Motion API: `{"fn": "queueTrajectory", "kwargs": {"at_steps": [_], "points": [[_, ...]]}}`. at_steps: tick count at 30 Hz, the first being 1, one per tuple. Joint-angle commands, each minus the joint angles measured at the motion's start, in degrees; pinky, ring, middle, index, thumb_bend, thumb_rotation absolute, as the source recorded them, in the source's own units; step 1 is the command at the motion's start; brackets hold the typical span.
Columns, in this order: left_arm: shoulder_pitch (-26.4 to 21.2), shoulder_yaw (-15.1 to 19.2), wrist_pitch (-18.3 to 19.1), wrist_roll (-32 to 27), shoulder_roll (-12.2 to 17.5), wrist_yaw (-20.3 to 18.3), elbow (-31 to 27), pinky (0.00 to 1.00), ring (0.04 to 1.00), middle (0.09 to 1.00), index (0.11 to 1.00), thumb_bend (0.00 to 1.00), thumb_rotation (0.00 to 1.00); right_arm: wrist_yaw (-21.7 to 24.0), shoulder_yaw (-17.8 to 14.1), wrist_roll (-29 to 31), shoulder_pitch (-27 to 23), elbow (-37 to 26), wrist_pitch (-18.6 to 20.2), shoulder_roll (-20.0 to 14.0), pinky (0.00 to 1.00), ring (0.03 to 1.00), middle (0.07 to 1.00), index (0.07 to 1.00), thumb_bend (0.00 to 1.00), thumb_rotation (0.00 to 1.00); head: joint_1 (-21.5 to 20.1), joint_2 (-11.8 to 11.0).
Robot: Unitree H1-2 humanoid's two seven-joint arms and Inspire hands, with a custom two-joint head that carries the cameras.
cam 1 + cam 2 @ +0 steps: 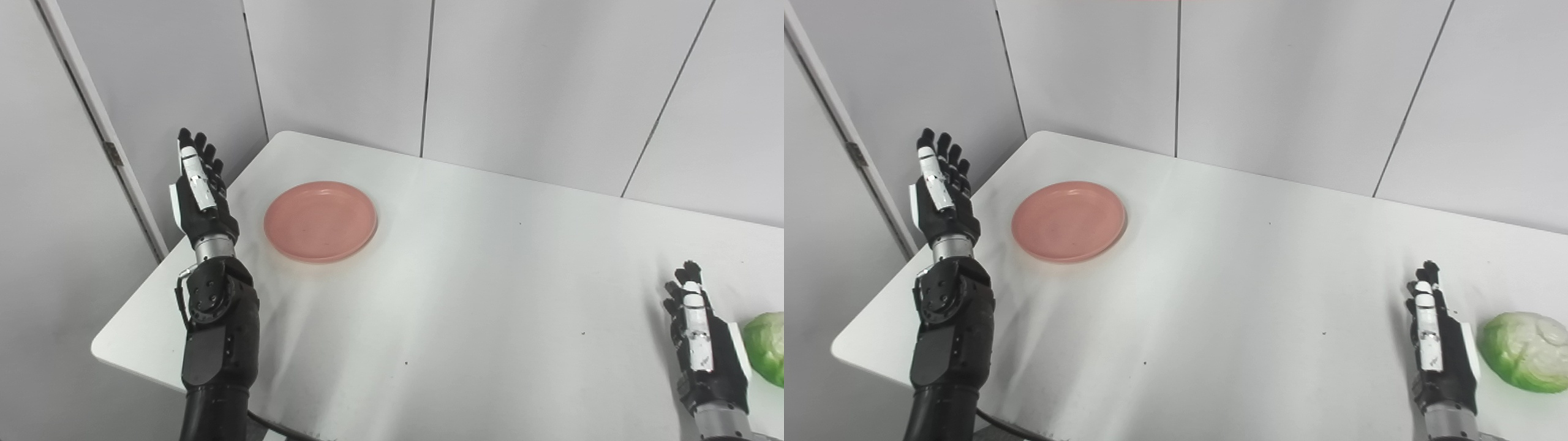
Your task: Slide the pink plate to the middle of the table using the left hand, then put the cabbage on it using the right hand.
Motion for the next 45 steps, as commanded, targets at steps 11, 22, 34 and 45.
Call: {"fn": "queueTrajectory", "kwargs": {"at_steps": [11,22,34,45], "points": [[-3.1,-0.1,-1.8,-0.3,2.9,-1.0,3.9,1.0,0.987,0.988,0.982,0.43,1.0,-0.1,0.0,-0.5,-1.3,-2.4,0.4,-0.4,1.0,0.977,0.989,0.998,0.16,1.0,-0.1,0.4],[-3.8,0.2,-2.7,-0.7,3.7,-0.9,8.4,1.0,0.977,0.977,0.971,0.43,1.0,-0.1,-0.2,-0.3,-1.4,-2.5,0.6,-0.2,1.0,0.978,0.991,0.999,0.17,1.0,-0.1,0.5],[-4.8,0.1,-2.8,-2.1,4.1,-3.0,14.4,1.0,0.997,0.988,0.999,0.43,1.0,0.3,-0.2,0.0,-1.5,-2.6,0.6,-0.3,1.0,0.985,0.997,1.0,0.16,1.0,-0.3,0.7],[-6.1,0.1,-2.8,-3.2,3.7,-4.3,18.4,1.0,0.984,0.976,0.989,0.39,1.0,0.0,-0.1,-0.3,-1.4,-2.9,0.8,-0.2,1.0,0.983,0.995,1.0,0.16,1.0,-0.5,0.8]]}}
